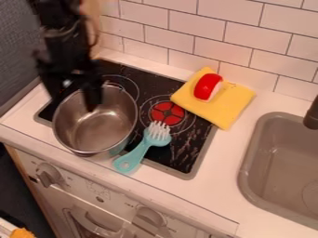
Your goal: MOVING THE POT INTO THE UPPER SIDE OF THE LEFT BURNER
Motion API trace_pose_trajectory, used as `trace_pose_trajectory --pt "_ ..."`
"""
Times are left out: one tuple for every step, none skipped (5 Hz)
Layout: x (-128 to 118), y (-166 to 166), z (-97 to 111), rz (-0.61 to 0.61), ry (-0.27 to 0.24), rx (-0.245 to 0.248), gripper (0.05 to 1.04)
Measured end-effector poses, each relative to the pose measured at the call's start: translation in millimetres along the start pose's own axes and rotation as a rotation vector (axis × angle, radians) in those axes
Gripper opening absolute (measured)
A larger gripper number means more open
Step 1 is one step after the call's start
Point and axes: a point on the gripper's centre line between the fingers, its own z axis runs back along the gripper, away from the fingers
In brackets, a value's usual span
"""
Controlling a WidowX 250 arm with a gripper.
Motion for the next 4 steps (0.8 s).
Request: trace_pose_trajectory --pt "-8.7 23.9 0.3 0.072 -0.001 -0.005 1.000" --pt "-12.0 32.7 0.4 0.088 -0.011 -0.013 1.000" --pt "-11.0 37.4 -21.3 0.101 0.034 0.000 1.000" --pt "-5.0 29.1 -49.6 0.075 0.103 -0.002 1.000"
